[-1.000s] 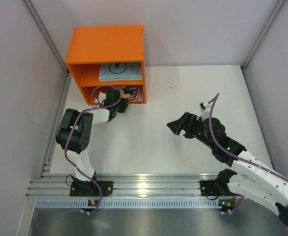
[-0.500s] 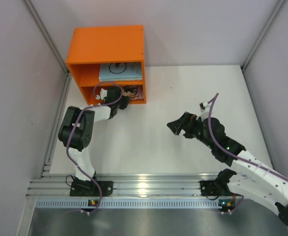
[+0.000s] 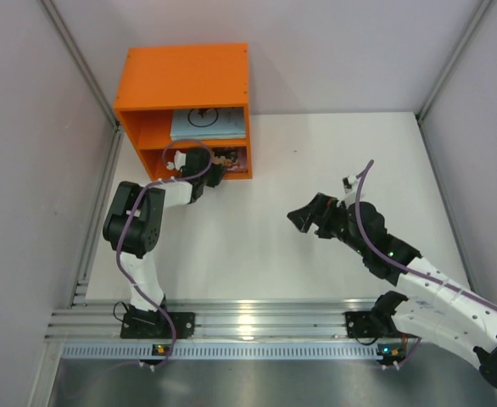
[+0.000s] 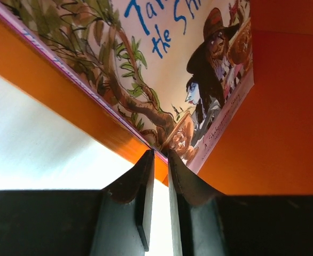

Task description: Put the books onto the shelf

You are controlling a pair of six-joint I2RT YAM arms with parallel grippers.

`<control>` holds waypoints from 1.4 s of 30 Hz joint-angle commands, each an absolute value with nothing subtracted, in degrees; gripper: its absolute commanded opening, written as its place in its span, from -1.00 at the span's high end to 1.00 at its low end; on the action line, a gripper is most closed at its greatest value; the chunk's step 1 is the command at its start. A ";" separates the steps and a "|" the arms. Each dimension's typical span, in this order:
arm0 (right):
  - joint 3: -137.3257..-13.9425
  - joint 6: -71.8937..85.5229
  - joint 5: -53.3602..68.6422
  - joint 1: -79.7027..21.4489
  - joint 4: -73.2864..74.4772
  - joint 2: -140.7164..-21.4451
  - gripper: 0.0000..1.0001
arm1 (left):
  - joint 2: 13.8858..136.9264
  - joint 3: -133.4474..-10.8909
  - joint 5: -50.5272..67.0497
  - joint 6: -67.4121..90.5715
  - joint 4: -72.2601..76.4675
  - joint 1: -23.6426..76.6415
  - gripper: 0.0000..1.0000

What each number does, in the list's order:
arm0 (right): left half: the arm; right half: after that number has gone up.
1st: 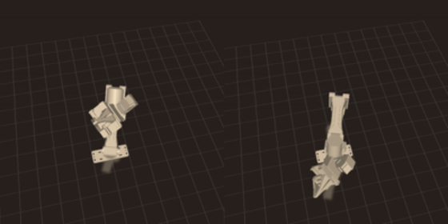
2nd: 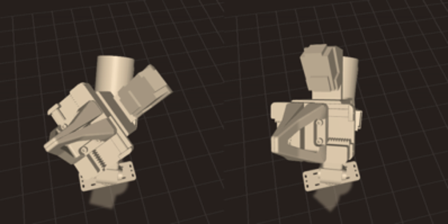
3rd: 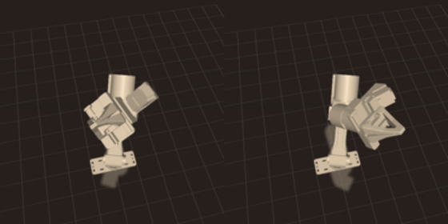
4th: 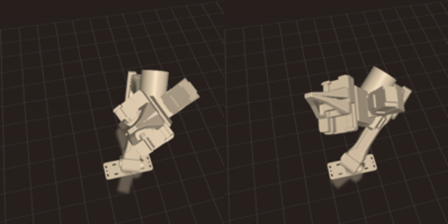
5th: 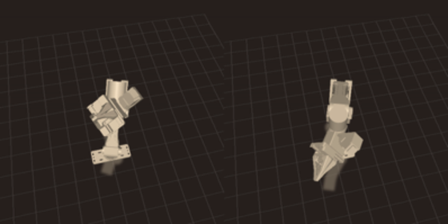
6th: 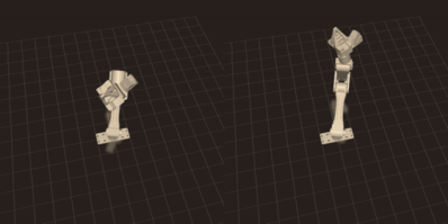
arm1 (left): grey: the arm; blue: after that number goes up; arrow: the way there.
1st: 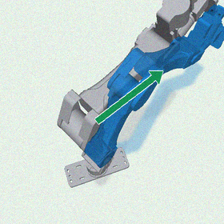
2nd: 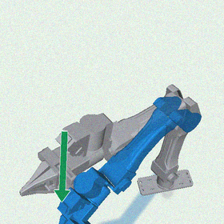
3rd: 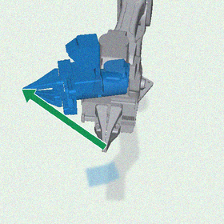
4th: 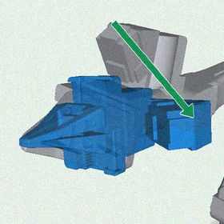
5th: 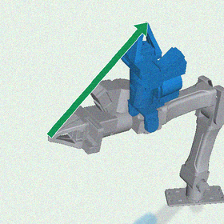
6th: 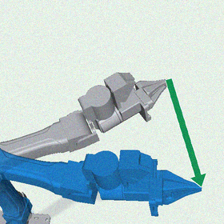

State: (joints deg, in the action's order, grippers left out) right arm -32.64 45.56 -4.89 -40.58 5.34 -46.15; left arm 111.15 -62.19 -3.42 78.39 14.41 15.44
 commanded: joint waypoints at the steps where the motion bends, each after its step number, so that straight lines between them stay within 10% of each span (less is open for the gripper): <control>1: -33.31 44.74 -5.63 -39.99 1.93 -46.32 -0.99 | 111.27 -64.42 -2.99 77.34 17.40 15.38 0.58; 31: -43.15 38.41 -11.24 -39.03 18.54 -47.20 -0.99 | 83.33 -51.40 3.32 51.17 -1.64 16.17 0.05; 37: -50.79 34.37 -14.77 -38.76 24.78 -48.42 -0.99 | 70.71 -51.43 14.65 36.07 -14.93 17.40 -0.97; 42: -54.49 34.10 -15.03 -38.67 29.35 -48.43 -1.00 | 56.10 -46.85 19.95 31.12 -16.43 18.98 -0.98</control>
State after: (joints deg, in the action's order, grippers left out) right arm -51.64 35.68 -13.21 -39.46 24.69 -48.71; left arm 64.05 -48.27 14.24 38.13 -13.26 18.31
